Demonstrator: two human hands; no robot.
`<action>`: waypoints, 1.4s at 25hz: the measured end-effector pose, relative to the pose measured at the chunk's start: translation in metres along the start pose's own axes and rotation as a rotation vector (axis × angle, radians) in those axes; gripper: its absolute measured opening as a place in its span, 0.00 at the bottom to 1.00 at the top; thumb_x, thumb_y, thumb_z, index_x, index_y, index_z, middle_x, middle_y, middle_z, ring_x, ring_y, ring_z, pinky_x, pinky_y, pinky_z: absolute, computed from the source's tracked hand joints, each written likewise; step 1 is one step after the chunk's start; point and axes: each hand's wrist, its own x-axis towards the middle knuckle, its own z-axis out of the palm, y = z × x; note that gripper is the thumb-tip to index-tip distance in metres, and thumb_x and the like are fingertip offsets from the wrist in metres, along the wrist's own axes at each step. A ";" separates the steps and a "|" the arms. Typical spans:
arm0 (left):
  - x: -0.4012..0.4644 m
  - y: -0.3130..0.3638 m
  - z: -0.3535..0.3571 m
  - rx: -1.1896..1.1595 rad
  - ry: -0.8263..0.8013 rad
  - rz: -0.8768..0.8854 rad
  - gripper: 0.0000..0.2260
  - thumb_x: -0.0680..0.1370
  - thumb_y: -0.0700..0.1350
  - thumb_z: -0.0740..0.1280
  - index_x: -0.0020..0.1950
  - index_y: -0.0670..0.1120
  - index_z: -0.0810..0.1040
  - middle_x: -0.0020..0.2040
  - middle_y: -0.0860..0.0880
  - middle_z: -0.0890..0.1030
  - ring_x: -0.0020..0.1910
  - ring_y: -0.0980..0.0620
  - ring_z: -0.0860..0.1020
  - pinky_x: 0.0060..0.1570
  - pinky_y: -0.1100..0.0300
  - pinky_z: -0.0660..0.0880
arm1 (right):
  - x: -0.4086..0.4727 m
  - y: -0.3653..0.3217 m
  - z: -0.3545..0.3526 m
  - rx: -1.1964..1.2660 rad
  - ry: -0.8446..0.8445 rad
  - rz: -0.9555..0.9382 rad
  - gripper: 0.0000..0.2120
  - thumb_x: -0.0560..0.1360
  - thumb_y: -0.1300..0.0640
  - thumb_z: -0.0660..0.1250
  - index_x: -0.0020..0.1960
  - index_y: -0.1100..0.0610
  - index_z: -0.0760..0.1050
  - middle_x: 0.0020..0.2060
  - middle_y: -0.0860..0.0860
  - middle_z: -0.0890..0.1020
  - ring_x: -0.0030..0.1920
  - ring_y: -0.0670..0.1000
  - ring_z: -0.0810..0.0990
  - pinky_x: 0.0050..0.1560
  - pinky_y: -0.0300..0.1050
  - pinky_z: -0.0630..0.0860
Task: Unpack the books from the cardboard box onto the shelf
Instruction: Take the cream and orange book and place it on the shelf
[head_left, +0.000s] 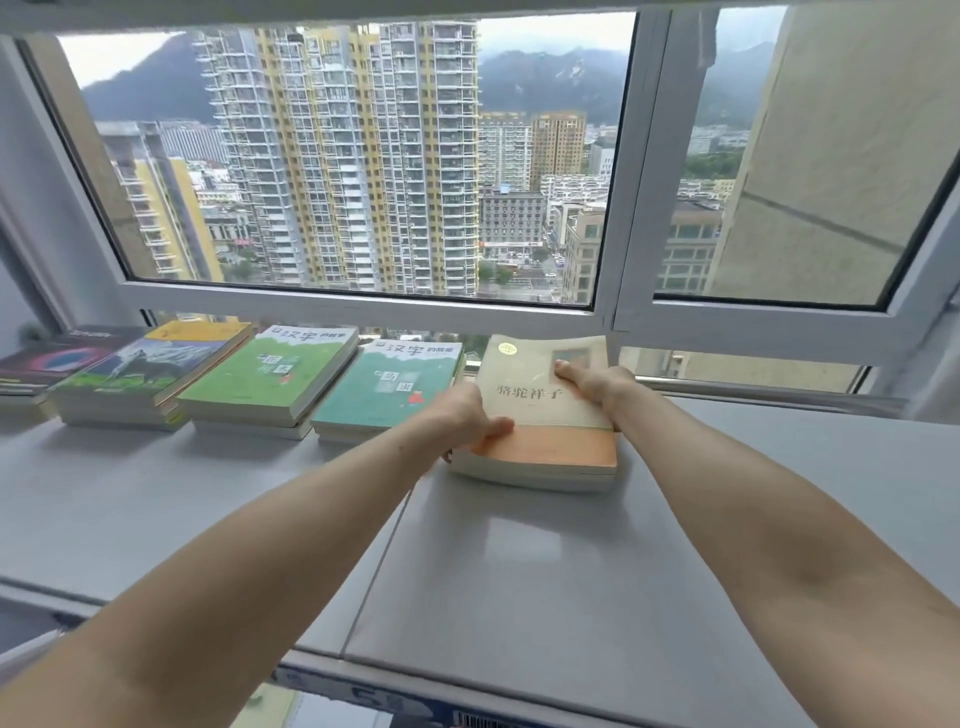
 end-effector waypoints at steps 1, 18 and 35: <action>0.003 0.001 -0.001 -0.001 -0.002 -0.006 0.24 0.77 0.59 0.69 0.62 0.41 0.72 0.44 0.49 0.76 0.40 0.50 0.73 0.30 0.59 0.66 | 0.005 0.000 0.003 -0.032 -0.008 0.014 0.44 0.63 0.35 0.77 0.68 0.61 0.70 0.61 0.57 0.79 0.57 0.60 0.80 0.60 0.53 0.77; 0.012 0.016 -0.007 0.505 0.135 0.276 0.28 0.73 0.59 0.72 0.67 0.45 0.73 0.69 0.42 0.72 0.71 0.40 0.66 0.64 0.46 0.68 | -0.045 0.003 -0.044 -0.761 0.015 -0.236 0.24 0.72 0.35 0.68 0.41 0.58 0.73 0.32 0.54 0.83 0.31 0.52 0.84 0.39 0.46 0.82; -0.154 0.211 0.120 0.513 0.019 1.315 0.21 0.74 0.56 0.71 0.61 0.45 0.76 0.57 0.47 0.78 0.53 0.44 0.79 0.43 0.54 0.75 | -0.303 0.212 -0.232 -1.364 0.431 -0.054 0.19 0.75 0.49 0.68 0.61 0.59 0.72 0.61 0.55 0.73 0.62 0.56 0.70 0.57 0.51 0.70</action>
